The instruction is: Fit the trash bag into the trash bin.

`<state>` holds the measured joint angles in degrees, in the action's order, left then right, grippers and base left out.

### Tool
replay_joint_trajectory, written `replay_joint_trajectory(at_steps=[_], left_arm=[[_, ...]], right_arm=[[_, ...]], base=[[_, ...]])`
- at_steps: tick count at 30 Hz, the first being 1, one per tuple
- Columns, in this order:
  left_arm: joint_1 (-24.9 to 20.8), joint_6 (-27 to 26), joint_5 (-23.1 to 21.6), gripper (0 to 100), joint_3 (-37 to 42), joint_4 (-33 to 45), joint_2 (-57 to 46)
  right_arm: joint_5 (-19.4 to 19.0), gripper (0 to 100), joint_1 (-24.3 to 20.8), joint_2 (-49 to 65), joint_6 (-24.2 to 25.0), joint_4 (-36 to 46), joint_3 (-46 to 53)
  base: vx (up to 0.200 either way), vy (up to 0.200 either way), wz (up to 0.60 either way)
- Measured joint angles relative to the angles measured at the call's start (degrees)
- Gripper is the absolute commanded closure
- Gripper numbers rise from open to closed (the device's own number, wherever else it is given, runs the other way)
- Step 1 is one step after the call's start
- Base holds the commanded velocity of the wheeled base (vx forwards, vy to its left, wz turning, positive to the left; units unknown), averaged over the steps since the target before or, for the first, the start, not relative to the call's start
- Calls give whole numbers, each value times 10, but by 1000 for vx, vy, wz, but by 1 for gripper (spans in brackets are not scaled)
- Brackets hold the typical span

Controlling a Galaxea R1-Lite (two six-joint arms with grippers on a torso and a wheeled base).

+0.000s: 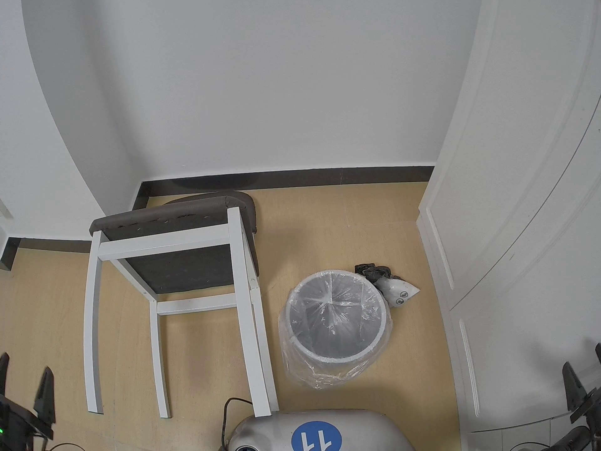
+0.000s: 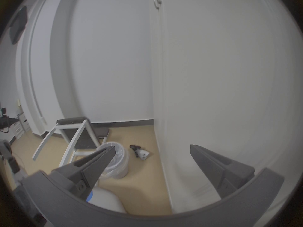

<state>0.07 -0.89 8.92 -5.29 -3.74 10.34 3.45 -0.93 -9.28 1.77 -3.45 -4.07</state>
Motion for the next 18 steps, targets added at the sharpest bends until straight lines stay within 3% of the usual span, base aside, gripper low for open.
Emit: replay_joint_trajectory(at_steps=[6, 18], left_arm=[[-4, 5, -79, 0, 36, 34, -69], [-5, 14, -81, 0, 43, 36, -96]], right_arm=[[-24, 0, 7, 61, -8, 28, 26], [-28, 0, 9, 86, -6, 31, 31]], base=[[0, 0, 0], [0, 0, 0]])
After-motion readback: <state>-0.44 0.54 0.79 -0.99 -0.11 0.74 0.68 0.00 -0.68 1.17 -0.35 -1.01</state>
